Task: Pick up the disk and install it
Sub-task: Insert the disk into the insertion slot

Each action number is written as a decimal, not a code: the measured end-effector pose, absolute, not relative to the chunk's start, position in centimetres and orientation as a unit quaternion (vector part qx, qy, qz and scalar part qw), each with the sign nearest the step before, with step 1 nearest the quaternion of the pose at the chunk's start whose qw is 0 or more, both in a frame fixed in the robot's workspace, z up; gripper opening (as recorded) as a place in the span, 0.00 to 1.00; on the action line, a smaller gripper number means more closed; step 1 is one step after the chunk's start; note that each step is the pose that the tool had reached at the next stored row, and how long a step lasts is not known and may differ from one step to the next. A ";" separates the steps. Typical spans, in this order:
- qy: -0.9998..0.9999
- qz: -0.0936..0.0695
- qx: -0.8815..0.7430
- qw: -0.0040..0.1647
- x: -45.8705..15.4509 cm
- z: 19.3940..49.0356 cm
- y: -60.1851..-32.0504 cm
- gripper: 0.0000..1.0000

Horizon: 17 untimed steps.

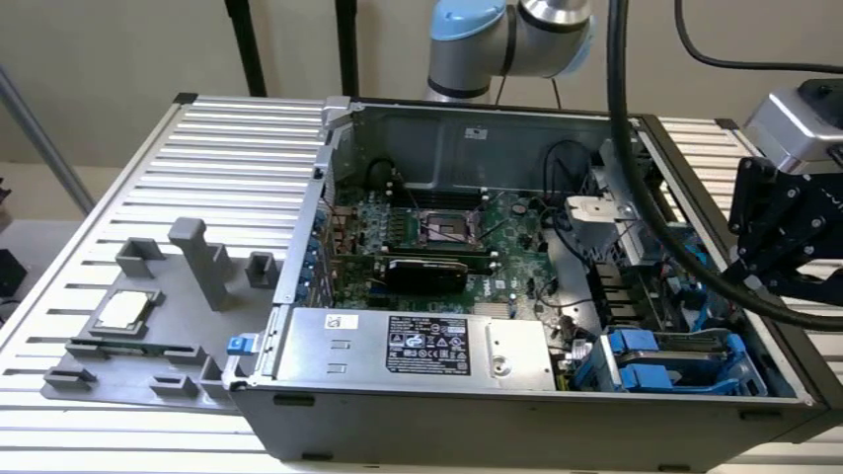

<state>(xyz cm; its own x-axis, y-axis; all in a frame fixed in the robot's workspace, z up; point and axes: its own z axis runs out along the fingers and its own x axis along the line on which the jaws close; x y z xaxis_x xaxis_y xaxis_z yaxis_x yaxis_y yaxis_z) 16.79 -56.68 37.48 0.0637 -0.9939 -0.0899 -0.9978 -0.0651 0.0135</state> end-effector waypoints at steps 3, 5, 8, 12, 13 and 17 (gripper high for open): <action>0.683 0.036 -0.729 0.024 16.8 37.0 -56.3 0.00; 0.683 0.035 -0.729 0.023 16.8 36.7 -56.2 0.00; 0.683 0.033 -0.729 0.021 16.8 36.2 -56.2 0.00; 0.683 0.031 -0.729 0.019 16.5 35.6 -56.2 0.00; 0.683 0.030 -0.729 0.018 16.4 35.4 -56.1 0.00; 0.684 0.029 -0.729 0.017 15.9 34.9 -55.5 0.00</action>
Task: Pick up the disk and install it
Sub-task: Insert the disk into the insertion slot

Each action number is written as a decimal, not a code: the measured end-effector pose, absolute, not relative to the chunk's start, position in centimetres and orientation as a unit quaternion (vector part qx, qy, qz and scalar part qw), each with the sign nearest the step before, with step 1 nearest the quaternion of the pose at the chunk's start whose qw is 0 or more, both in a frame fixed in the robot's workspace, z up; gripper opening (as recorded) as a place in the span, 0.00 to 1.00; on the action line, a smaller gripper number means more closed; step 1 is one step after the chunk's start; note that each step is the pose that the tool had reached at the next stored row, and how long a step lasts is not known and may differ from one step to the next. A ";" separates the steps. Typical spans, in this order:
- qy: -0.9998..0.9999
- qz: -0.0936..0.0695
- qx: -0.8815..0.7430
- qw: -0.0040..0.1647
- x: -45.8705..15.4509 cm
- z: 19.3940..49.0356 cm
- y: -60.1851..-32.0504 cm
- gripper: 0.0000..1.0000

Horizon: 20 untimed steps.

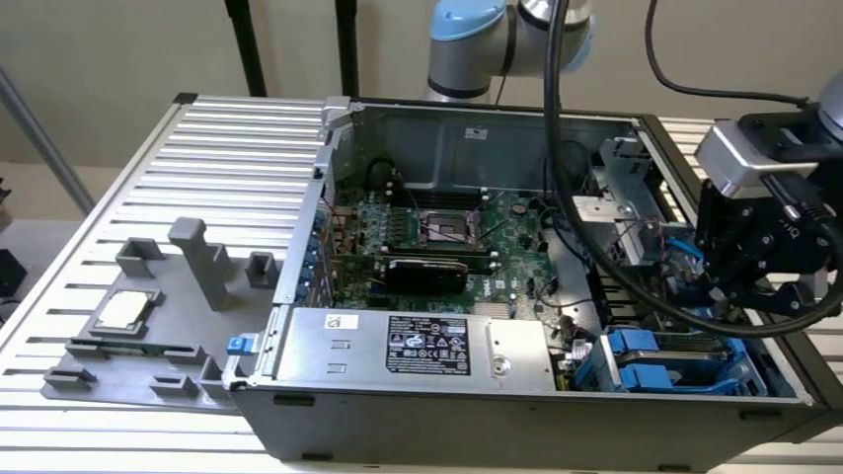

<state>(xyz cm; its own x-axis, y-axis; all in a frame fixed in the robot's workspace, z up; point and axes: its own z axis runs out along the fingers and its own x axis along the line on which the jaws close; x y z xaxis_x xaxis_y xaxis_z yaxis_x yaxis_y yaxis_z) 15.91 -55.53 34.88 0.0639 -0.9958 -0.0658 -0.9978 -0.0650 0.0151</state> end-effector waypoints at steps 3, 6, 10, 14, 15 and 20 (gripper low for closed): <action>0.684 0.028 -0.729 0.016 15.7 34.8 -55.2 1.00; 0.684 0.028 -0.729 0.016 15.1 34.8 -55.2 1.00; 0.684 0.028 -0.729 0.016 14.4 34.8 -55.4 1.00; 0.684 0.029 -0.729 0.016 14.4 34.8 -56.6 1.00; 0.684 0.029 -0.729 0.016 14.4 34.8 -57.0 1.00; 0.684 0.030 -0.729 0.017 15.1 34.8 -58.3 1.00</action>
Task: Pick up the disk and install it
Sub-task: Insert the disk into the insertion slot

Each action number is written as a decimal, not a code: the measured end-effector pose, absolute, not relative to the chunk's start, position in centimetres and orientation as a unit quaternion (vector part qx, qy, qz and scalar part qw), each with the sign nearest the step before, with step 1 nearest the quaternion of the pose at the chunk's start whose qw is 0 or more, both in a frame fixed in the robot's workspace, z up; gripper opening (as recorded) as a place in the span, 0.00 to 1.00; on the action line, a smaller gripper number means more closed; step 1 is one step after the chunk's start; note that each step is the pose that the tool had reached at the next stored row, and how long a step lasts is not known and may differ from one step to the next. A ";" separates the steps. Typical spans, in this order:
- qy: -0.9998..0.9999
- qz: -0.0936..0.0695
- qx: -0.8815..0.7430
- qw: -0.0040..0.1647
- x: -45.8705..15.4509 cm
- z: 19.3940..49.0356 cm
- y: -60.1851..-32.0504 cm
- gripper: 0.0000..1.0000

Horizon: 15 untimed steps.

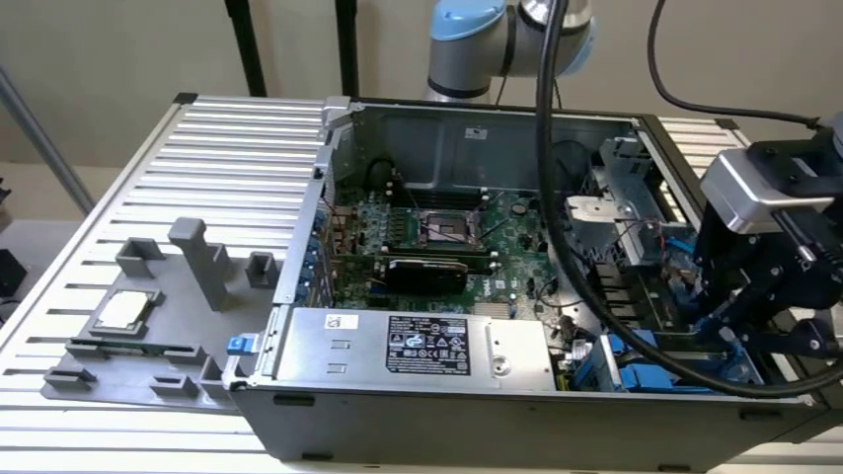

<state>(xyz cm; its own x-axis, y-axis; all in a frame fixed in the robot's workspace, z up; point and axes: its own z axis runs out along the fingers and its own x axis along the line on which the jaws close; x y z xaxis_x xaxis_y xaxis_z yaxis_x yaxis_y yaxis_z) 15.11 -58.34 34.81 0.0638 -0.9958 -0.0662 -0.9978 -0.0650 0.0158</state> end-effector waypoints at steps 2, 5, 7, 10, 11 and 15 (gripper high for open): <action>0.684 0.030 -0.729 0.017 15.7 34.8 -58.7 1.00; 0.683 0.031 -0.729 0.018 16.4 34.8 -59.0 1.00; 0.683 0.032 -0.730 0.020 16.6 34.8 -59.0 1.00; 0.682 0.035 -0.730 0.023 16.6 34.8 -59.0 1.00; 0.681 0.036 -0.731 0.023 16.6 34.8 -59.0 1.00; 0.679 0.038 -0.733 0.025 16.8 34.8 -59.0 1.00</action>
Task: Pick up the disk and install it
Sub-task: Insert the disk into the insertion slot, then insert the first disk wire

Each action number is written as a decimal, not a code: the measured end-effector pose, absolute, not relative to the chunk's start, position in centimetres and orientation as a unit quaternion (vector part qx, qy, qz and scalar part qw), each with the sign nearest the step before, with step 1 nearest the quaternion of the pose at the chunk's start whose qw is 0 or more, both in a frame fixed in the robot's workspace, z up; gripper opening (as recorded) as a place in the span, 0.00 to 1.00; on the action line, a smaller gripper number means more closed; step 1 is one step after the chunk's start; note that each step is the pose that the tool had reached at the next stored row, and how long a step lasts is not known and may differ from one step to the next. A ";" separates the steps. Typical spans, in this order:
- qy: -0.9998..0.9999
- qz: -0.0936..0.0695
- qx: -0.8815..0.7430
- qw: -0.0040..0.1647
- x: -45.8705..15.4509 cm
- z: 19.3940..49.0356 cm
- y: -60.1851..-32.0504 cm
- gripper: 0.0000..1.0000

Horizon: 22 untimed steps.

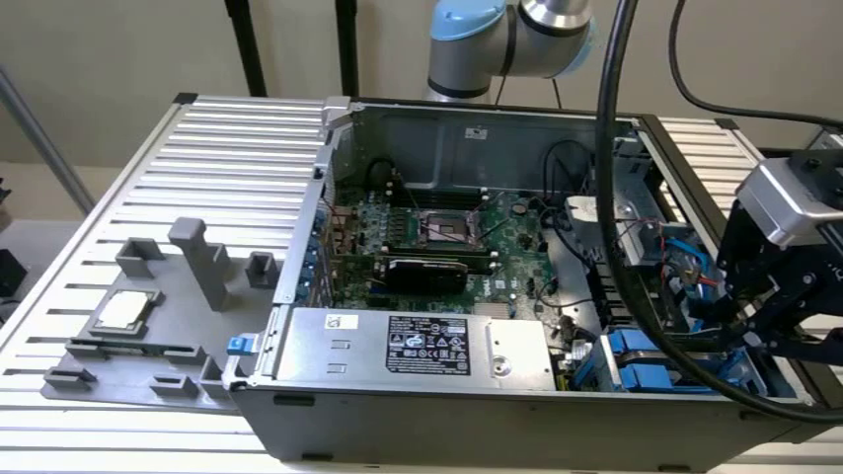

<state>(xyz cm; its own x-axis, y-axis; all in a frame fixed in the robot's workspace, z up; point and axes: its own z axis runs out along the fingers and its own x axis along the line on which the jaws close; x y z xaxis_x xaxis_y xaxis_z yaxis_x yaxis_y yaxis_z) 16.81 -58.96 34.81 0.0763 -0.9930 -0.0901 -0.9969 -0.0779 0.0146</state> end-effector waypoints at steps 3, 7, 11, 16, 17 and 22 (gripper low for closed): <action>0.677 0.039 -0.735 0.026 16.9 34.8 -59.0 1.00; 0.675 0.040 -0.736 0.027 17.0 34.9 -59.0 1.00; 0.674 0.040 -0.737 0.027 17.0 35.0 -58.9 1.00; 0.672 0.040 -0.739 0.026 17.0 35.1 -58.8 1.00; 0.672 0.040 -0.739 0.026 17.0 35.1 -58.8 1.00; 0.670 0.040 -0.741 0.026 17.0 35.1 -58.8 0.00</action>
